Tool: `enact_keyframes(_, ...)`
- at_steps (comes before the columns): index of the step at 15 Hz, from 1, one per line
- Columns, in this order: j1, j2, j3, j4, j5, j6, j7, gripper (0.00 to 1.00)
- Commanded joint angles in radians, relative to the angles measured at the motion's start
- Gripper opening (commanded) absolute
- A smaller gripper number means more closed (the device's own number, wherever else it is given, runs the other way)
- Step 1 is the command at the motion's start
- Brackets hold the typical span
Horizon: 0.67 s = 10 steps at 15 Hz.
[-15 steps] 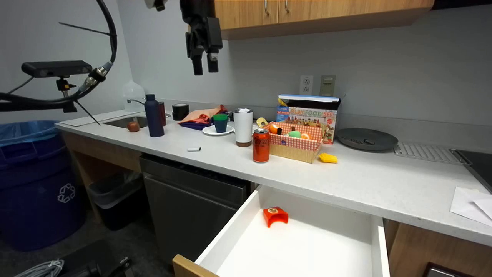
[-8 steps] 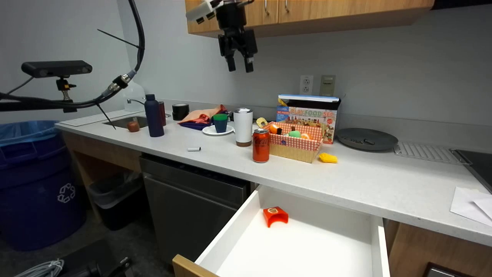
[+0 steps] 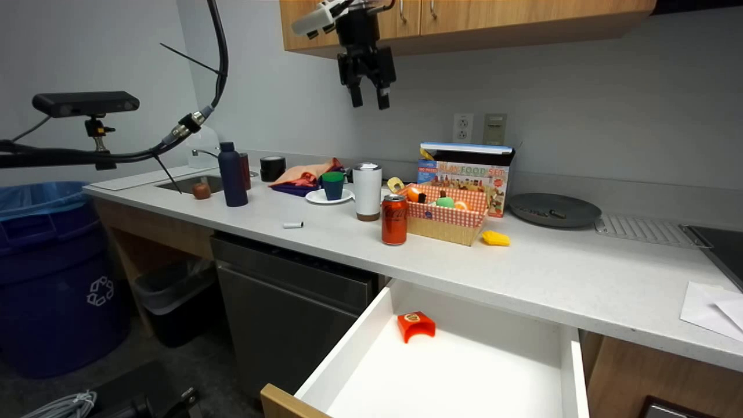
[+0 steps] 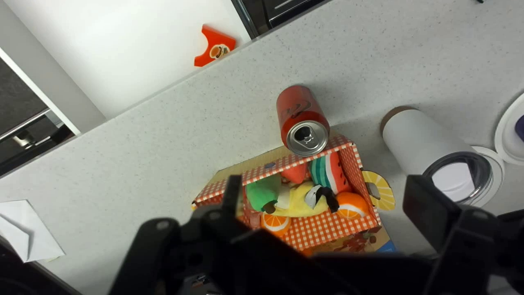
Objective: Put the green plush toy in the drawer
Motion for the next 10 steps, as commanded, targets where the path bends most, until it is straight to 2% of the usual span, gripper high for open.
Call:
enact_keyframes(1,0.026,0.088,-0.046,0.052,-0.01,0.098,0.003,1.0)
enact_keyframes(6,0.035,0.285,-0.094,0.163,-0.013,0.245,0.013,1.0)
enact_keyframes(10,0.055,0.471,-0.137,0.327,-0.006,0.256,0.013,1.0)
